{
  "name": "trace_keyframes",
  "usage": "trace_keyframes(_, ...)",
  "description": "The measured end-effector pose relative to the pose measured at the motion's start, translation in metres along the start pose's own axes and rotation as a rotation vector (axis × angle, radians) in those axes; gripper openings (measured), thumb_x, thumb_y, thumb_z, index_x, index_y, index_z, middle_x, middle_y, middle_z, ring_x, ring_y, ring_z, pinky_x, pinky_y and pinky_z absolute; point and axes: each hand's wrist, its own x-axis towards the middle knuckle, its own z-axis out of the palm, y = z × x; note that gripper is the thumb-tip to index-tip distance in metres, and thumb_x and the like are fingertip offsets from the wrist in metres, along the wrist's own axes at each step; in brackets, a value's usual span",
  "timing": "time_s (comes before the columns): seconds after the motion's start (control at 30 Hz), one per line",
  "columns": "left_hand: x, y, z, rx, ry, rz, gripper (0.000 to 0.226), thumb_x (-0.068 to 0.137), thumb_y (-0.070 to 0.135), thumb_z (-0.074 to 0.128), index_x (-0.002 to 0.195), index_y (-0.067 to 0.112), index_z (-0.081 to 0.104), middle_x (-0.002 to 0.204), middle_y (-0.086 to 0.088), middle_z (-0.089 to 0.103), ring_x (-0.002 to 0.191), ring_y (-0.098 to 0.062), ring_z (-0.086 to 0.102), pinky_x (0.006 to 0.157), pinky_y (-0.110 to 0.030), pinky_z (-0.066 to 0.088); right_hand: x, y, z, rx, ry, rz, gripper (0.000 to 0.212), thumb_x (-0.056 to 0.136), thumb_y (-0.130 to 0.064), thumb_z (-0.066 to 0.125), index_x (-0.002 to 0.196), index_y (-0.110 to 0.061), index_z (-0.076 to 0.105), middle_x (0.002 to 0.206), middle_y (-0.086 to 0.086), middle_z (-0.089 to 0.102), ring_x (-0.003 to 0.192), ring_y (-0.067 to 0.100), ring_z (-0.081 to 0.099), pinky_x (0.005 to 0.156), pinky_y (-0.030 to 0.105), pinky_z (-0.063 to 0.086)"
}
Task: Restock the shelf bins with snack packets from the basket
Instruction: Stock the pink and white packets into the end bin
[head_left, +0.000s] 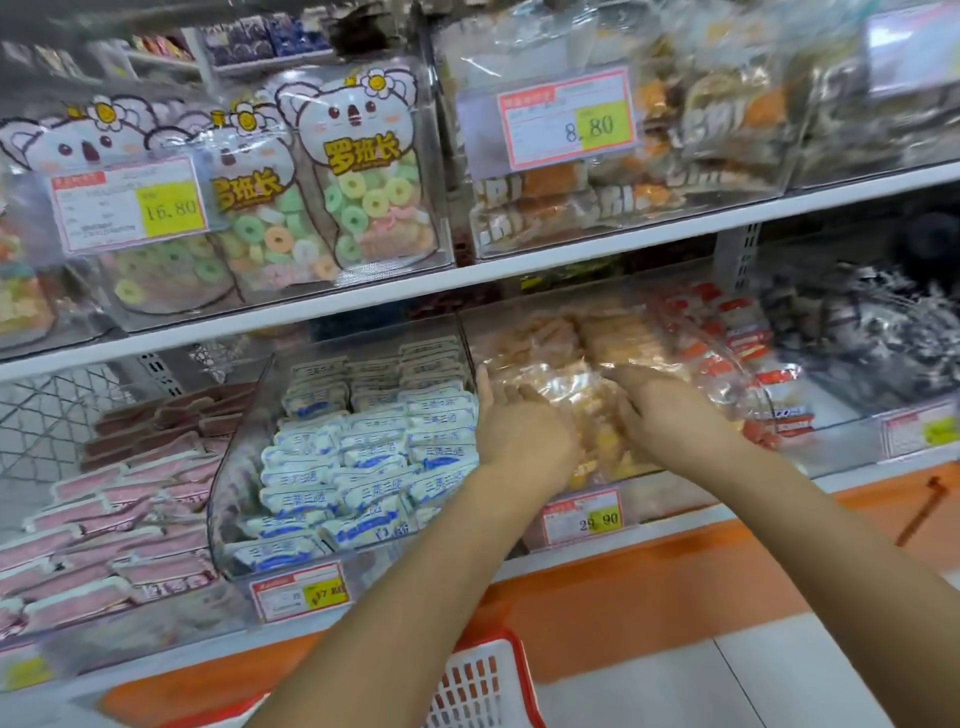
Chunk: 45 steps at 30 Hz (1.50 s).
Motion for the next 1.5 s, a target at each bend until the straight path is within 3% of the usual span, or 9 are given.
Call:
trace_keyframes(0.2, 0.023, 0.013, -0.007, -0.225, -0.189, -0.012, 0.052, 0.098, 0.018, 0.029, 0.146, 0.0, 0.025, 0.155, -0.022, 0.014, 0.144, -0.032, 0.01, 0.118, -0.043, 0.008, 0.056, -0.012, 0.02, -0.013, -0.083, 0.008, 0.03, 0.089, -0.012, 0.051, 0.116, -0.004, 0.063, 0.109, 0.02, 0.066, 0.104, 0.036, 0.061, 0.081, 0.034, 0.047)
trace_keyframes(0.4, 0.024, 0.014, -0.003, -0.322, -0.191, -0.091, 0.043, 0.098, 0.016, 0.023, 0.132, -0.002, 0.042, 0.136, -0.024, 0.04, 0.122, -0.038, 0.036, 0.101, -0.047, 0.03, 0.082, 0.0, 0.028, 0.012, -0.154, 0.033, 0.023, 0.083, -0.006, 0.058, 0.101, -0.009, 0.071, 0.104, 0.01, 0.07, 0.102, 0.028, 0.062, 0.078, 0.023, 0.042)
trace_keyframes(0.7, 0.031, 0.013, -0.002, -0.417, -0.246, -0.189, 0.061, 0.102, 0.032, 0.018, 0.149, -0.002, 0.001, 0.158, -0.018, -0.002, 0.146, -0.03, 0.001, 0.119, -0.039, 0.004, 0.103, 0.011, 0.042, -0.126, 0.019, -0.076, 0.032, 0.084, -0.007, 0.053, 0.114, -0.006, 0.063, 0.11, 0.019, 0.066, 0.102, 0.034, 0.062, 0.085, 0.034, 0.05)
trace_keyframes(0.87, 0.052, 0.008, -0.013, -0.414, -0.249, -0.167, 0.062, 0.096, 0.02, 0.043, 0.149, 0.001, 0.017, 0.157, -0.017, 0.017, 0.142, -0.031, 0.023, 0.115, -0.037, 0.023, 0.127, 0.012, 0.039, -0.04, -0.115, -0.184, 0.045, 0.091, -0.011, 0.053, 0.134, -0.02, 0.054, 0.142, 0.007, 0.049, 0.127, 0.024, 0.048, 0.108, 0.027, 0.034)
trace_keyframes(0.97, 0.071, 0.005, -0.012, -0.389, -0.245, -0.161, 0.047, 0.097, 0.017, 0.039, 0.141, 0.003, 0.039, 0.147, -0.019, 0.039, 0.132, -0.033, 0.042, 0.106, -0.038, 0.036, 0.128, 0.007, 0.039, 0.055, -0.06, -0.154, 0.041, 0.087, -0.037, 0.048, 0.123, -0.026, 0.063, 0.133, 0.002, 0.057, 0.121, 0.022, 0.051, 0.093, 0.019, 0.033)
trace_keyframes(1.07, 0.077, 0.007, -0.009, -0.353, -0.234, -0.118, 0.048, 0.102, 0.024, 0.026, 0.147, 0.006, 0.029, 0.153, -0.019, 0.027, 0.138, -0.033, 0.032, 0.113, -0.04, 0.027, 0.139, 0.003, 0.045, -0.04, -0.048, -0.157, 0.033, 0.093, -0.034, 0.05, 0.123, -0.026, 0.062, 0.134, 0.004, 0.056, 0.119, 0.023, 0.052, 0.082, 0.018, 0.029)
trace_keyframes(1.13, 0.079, 0.007, -0.002, -0.313, -0.216, -0.11, 0.051, 0.103, 0.03, 0.018, 0.15, 0.011, 0.018, 0.156, -0.016, 0.018, 0.142, -0.033, 0.023, 0.116, -0.043, 0.02, 0.147, 0.005, 0.049, -0.082, -0.068, -0.115, 0.035, 0.095, -0.027, 0.049, 0.127, -0.021, 0.059, 0.139, 0.009, 0.052, 0.124, 0.026, 0.049, 0.098, 0.022, 0.034)
trace_keyframes(1.3, 0.089, 0.005, 0.014, -0.268, -0.255, -0.216, 0.049, 0.102, 0.03, 0.018, 0.145, 0.012, 0.035, 0.151, -0.015, 0.033, 0.136, -0.033, 0.036, 0.108, -0.041, 0.032, 0.142, 0.017, 0.048, -0.247, -0.02, 0.035, 0.036, 0.092, -0.01, 0.047, 0.127, -0.007, 0.056, 0.13, 0.016, 0.057, 0.12, 0.031, 0.053, 0.101, 0.034, 0.041)
trace_keyframes(1.5, 0.094, 0.007, 0.022, -0.35, -0.185, -0.297, 0.058, 0.101, 0.04, 0.016, 0.144, 0.006, 0.034, 0.151, -0.016, 0.032, 0.138, -0.03, 0.034, 0.11, -0.036, 0.029, 0.15, 0.021, 0.06, -0.101, 0.028, -0.197, 0.037, 0.09, -0.025, 0.051, 0.126, -0.018, 0.055, 0.133, 0.009, 0.053, 0.122, 0.029, 0.049, 0.1, 0.035, 0.041)
